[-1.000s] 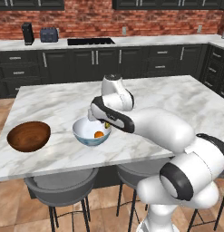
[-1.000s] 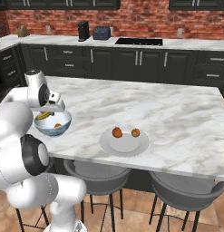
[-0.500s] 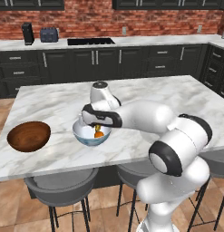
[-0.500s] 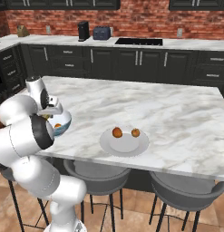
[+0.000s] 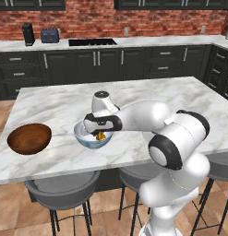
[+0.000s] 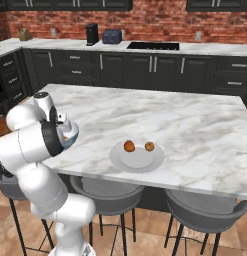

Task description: Take the fruits from the plate on the dining counter and place two fruits in each bowl.

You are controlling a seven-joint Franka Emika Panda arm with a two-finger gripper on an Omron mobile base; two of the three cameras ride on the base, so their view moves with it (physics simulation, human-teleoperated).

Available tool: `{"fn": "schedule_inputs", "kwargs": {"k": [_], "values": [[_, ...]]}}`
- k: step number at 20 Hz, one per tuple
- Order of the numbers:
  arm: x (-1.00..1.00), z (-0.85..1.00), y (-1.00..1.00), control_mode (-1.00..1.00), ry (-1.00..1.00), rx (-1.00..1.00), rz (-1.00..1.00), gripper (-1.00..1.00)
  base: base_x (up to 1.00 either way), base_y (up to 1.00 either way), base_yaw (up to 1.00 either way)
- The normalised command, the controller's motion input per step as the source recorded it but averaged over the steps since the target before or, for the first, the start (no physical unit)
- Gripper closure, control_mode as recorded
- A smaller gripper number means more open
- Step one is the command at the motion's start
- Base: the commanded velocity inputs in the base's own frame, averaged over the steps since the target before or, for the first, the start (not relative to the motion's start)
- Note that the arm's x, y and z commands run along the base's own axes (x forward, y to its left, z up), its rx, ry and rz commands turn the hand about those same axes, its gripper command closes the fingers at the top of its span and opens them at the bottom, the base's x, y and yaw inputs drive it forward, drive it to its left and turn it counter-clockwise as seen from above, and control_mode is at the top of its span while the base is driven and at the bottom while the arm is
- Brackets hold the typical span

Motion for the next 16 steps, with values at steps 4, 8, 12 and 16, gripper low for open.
{"fn": "schedule_inputs", "kwargs": {"k": [4,8,12,16], "values": [[0.01,-0.24,0.0,-1.0,0.0,0.0,0.06,-1.0,0.0,0.0,0.0],[0.0,0.0,0.0,-1.0,0.0,0.0,0.0,-1.0,0.0,0.0,0.0],[0.12,0.0,0.0,-1.0,0.0,0.0,0.0,-1.0,0.0,0.0,0.0],[0.01,0.48,-0.14,-1.0,0.0,0.0,0.0,-1.0,0.0,0.0,0.0]]}}
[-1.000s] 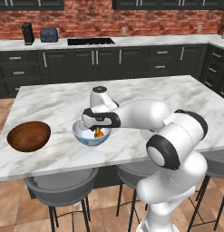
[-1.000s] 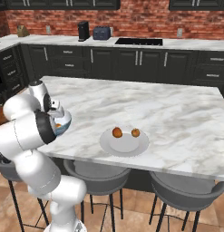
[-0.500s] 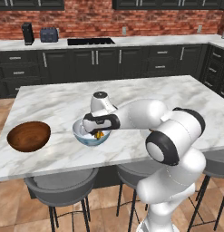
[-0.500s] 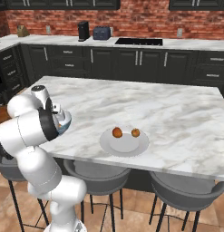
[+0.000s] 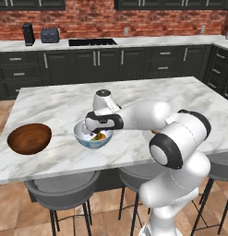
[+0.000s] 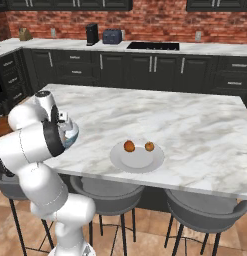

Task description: Take the fruits from the plate on the dining counter and place two fruits in each bowl.

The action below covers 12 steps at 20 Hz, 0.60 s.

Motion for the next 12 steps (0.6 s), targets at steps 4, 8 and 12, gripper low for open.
{"fn": "schedule_inputs", "kwargs": {"k": [4,8,12], "values": [[-0.16,0.92,-0.33,-1.0,0.0,0.0,0.0,-1.0,0.0,0.0,0.0],[-0.32,0.39,-0.82,-1.0,0.0,0.0,-0.1,-1.0,0.0,0.0,0.0],[-0.22,0.06,-1.0,-1.0,0.0,0.0,-0.03,-1.0,0.0,0.0,0.0]]}}
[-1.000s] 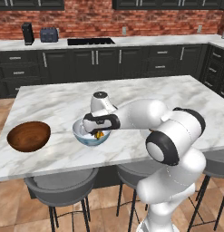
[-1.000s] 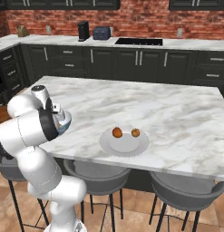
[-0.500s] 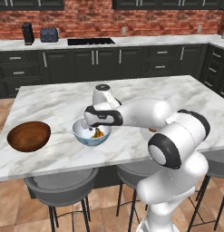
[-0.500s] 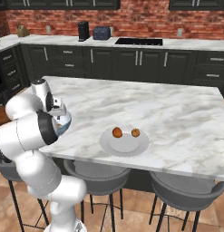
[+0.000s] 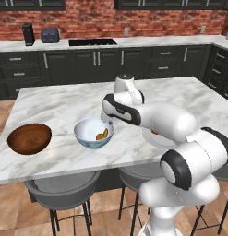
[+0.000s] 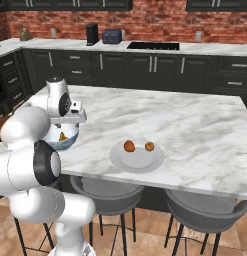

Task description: Take the fruits from the plate on the dining counter and place two fruits in each bowl.

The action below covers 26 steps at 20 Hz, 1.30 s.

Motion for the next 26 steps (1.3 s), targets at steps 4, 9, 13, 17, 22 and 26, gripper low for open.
{"fn": "schedule_inputs", "kwargs": {"k": [4,9,13,17,22,26], "values": [[-0.05,0.0,-1.0,-1.0,0.0,0.04,0.0,-1.0,0.0,0.0,0.0],[-0.12,0.0,-1.0,-1.0,0.0,0.05,0.0,-1.0,0.0,0.0,0.0],[0.0,0.0,-0.8,-1.0,0.0,0.02,0.0,-1.0,0.0,0.0,0.0],[0.0,-0.05,-0.8,-1.0,0.0,0.01,0.0,-1.0,0.0,0.0,0.0],[0.0,-0.12,-0.79,-1.0,0.0,0.0,0.0,-1.0,0.0,0.0,0.0],[0.15,-0.11,-0.44,-1.0,0.0,0.0,0.0,-1.0,0.0,0.0,0.0]]}}
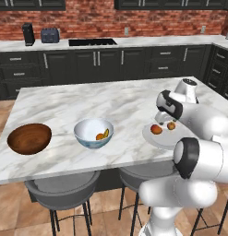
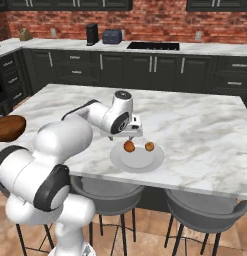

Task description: Take the fruits from the plate on the dining counter and place two fruits in each bowl.

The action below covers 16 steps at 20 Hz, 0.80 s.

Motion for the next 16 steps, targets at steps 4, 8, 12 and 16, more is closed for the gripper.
{"fn": "schedule_inputs", "kwargs": {"k": [4,8,12,16], "values": [[0.28,-0.22,-0.04,-1.0,0.0,0.0,0.0,-1.0,0.0,0.0,0.0],[0.22,-0.41,0.0,-1.0,0.0,0.0,0.0,-1.0,0.0,0.0,0.0],[0.24,-0.46,-0.1,-1.0,0.0,0.0,0.0,-1.0,0.0,0.0,0.0],[0.21,-0.36,-0.05,-1.0,0.0,0.0,0.0,-1.0,0.0,0.0,0.0]]}}
